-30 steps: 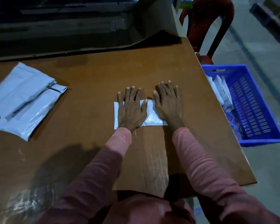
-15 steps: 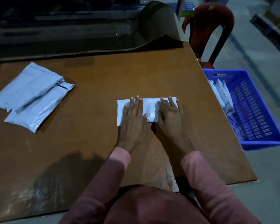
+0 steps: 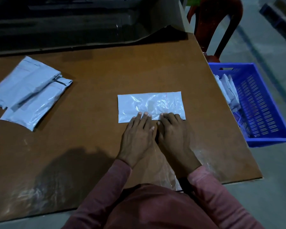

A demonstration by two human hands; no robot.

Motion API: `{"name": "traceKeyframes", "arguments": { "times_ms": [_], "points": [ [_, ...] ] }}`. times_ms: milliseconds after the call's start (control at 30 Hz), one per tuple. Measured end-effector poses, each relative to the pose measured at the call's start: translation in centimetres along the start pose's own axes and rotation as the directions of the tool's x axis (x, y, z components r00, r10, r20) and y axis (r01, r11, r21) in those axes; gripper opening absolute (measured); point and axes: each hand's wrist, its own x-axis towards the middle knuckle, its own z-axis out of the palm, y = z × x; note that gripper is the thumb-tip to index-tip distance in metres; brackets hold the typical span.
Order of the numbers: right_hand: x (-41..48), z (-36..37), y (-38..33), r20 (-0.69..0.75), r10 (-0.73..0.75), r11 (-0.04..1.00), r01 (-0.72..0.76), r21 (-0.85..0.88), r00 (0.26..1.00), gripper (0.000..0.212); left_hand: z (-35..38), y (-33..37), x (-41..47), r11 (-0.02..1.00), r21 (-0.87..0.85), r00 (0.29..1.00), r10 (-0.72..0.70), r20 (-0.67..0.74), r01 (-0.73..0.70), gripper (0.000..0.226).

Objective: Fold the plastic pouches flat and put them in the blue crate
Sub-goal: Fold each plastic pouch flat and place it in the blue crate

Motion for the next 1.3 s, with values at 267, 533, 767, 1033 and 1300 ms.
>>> {"name": "traceKeyframes", "arguments": {
  "times_ms": [267,533,767,1033,1300],
  "points": [
    [-0.5,0.5,-1.7,0.148,-0.039,0.987,0.015,0.16,0.988,0.051,0.2,-0.1,-0.5,0.998,-0.055,0.996,0.033,-0.08,-0.038,0.051],
    [0.5,-0.2,-0.5,0.168,0.051,0.988,-0.074,0.133,0.984,0.054,-1.0,-1.1,-0.3,0.992,-0.066,0.99,-0.111,-0.09,0.105,0.051],
    [0.9,-0.7,0.4,0.203,0.04,0.996,-0.054,0.065,0.978,0.057,-1.2,-1.5,-0.1,0.987,-0.051,0.988,-0.153,-0.03,0.151,0.053],
    [2.3,0.5,0.0,0.217,0.048,0.999,-0.042,-0.033,0.975,0.065,-1.2,-3.0,1.9,0.986,-0.038,0.987,-0.161,-0.025,0.16,0.054],
    [7.0,1.4,1.2,0.162,0.072,0.988,-0.092,0.124,0.984,0.038,-1.9,-4.5,5.9,0.983,-0.115,0.987,-0.149,-0.052,0.143,0.04]
  ]
}}
